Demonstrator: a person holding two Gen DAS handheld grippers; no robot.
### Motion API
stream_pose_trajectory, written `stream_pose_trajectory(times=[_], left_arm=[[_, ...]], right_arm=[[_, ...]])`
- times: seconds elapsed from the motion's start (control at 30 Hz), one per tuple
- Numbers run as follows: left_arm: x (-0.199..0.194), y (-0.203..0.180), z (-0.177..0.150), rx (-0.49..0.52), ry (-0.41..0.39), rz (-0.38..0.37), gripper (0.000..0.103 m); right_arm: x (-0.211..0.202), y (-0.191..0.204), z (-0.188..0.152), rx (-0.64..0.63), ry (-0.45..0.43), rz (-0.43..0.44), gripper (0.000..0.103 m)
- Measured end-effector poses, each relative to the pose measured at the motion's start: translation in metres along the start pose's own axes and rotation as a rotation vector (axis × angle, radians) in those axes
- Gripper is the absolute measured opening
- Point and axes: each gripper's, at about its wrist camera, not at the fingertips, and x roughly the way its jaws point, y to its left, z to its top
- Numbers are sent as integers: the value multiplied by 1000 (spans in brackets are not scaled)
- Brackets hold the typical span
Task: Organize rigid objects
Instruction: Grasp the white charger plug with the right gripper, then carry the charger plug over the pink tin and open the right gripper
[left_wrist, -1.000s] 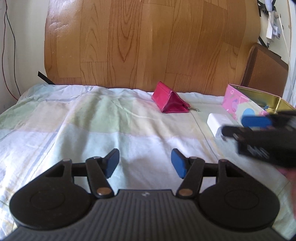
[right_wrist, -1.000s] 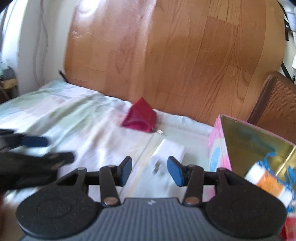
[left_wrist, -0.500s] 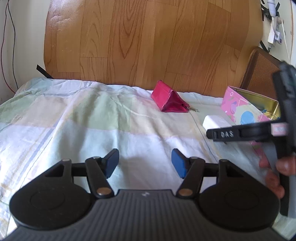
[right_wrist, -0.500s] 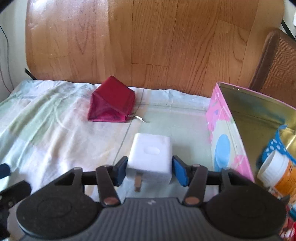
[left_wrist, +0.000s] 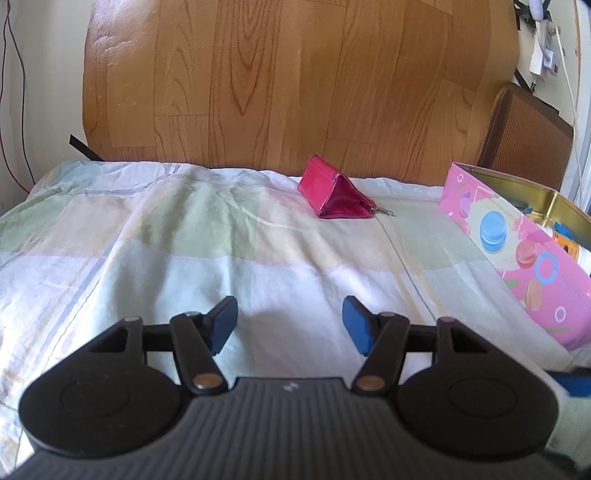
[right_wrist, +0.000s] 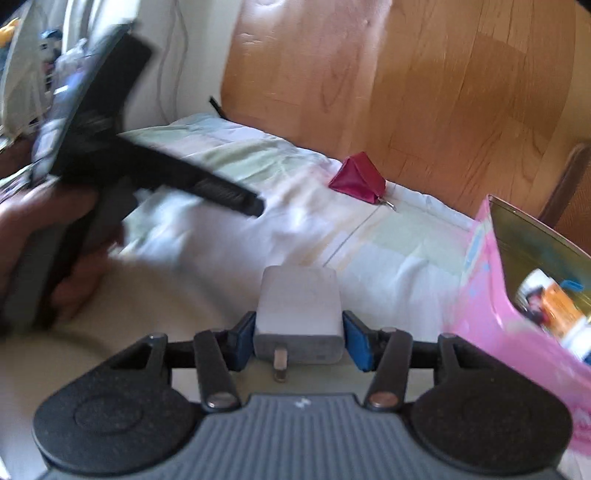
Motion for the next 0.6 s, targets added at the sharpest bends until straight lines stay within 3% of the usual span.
stream_pose_trajectory(times=[0.17,0.6], left_arm=[[-1,-2,0,20,0,12,66],[2,-8,-1,44,41,41,70]], right_arm=[[-22,1,-17,42,-11,-1,49],[-26,-10,-29,112,-44,26,49]])
